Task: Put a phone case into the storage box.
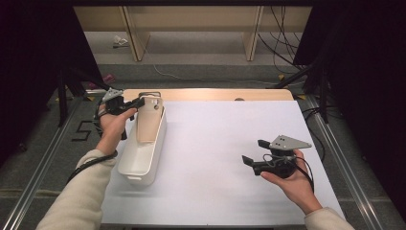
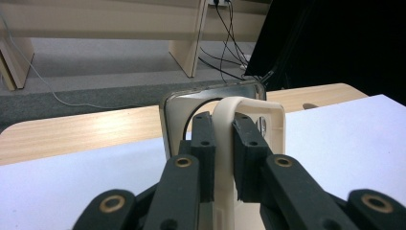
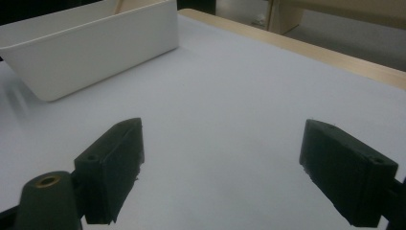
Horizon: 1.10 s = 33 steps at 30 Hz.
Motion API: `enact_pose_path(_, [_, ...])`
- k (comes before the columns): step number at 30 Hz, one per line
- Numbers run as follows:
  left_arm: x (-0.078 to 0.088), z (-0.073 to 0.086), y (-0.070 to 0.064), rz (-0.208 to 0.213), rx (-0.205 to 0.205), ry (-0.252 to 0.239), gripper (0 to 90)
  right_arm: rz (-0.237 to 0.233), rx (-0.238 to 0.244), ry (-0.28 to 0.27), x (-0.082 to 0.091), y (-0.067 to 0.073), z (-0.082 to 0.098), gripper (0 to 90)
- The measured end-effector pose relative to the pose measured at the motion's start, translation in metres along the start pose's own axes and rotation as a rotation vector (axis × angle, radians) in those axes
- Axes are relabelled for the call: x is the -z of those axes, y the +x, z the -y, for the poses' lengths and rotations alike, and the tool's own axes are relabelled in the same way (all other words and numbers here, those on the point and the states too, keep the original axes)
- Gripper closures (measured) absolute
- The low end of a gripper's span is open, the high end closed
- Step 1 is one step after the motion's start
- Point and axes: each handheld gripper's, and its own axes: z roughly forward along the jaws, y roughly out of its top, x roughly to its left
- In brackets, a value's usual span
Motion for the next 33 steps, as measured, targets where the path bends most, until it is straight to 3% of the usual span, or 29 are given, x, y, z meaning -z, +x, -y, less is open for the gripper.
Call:
enact_pose_path(15, [-0.0034,-0.0028,0.0008,-0.033,-0.013,0.05,78.0,-0.002,0.002,-0.001,-0.0007,0.0003,0.0002,16.1])
enact_pose_path(26, [-0.0057,-0.0057,-0.0012,-0.078,-0.049,0.095,76.3,-0.005,0.001,-0.001,-0.0008,0.0006,0.0002,16.1])
enact_pose_path(33, [-0.0062,-0.007,-0.0016,-0.085,-0.059,0.107,76.1,-0.006,0.001,-0.001,-0.0008,0.0005,0.0002,16.1])
